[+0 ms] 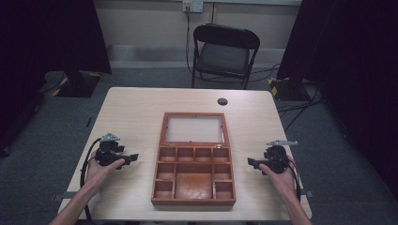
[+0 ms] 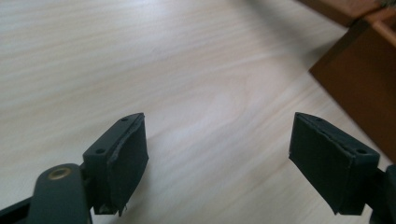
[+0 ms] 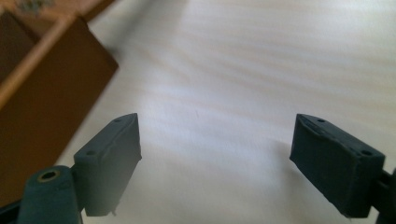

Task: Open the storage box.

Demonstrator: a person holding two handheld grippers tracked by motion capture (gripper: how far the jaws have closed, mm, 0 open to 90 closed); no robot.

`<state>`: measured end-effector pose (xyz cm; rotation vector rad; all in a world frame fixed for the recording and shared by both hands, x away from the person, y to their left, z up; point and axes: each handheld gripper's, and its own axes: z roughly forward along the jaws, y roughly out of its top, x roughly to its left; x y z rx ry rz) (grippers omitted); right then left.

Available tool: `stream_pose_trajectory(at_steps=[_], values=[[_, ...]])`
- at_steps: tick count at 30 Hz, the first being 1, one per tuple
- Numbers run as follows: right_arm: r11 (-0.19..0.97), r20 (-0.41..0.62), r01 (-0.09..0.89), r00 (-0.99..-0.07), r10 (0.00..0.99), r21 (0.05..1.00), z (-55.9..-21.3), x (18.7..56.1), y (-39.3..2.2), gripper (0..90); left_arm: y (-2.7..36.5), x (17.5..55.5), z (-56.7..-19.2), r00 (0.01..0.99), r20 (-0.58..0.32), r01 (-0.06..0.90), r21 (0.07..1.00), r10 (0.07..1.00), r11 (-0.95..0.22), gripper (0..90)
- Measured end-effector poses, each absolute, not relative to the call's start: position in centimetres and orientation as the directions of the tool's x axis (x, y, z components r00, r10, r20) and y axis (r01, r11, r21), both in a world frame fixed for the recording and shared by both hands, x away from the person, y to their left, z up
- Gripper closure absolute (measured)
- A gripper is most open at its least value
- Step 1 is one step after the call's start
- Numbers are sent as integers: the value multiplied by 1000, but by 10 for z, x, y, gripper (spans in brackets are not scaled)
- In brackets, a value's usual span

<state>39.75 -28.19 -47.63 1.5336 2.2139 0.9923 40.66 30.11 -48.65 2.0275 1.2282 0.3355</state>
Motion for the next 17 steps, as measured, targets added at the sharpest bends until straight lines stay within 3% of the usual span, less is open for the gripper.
stream_pose_trajectory(at_steps=[5,8,12,17], values=[[206,125,724,-375,919,659,-485,377,-290,148,300,400,-489,490,-109,669,684,865,-292,212],[227,75,701,-372,925,676,-490,372,-288,142,292,395,-495,511,-2,622,692,860,-368,196],[271,-8,661,-372,928,700,-497,369,-281,87,291,394,-502,516,5,579,735,856,-353,119],[261,-9,636,-372,928,726,-500,367,-282,74,291,394,-502,513,3,583,732,859,-351,108]])
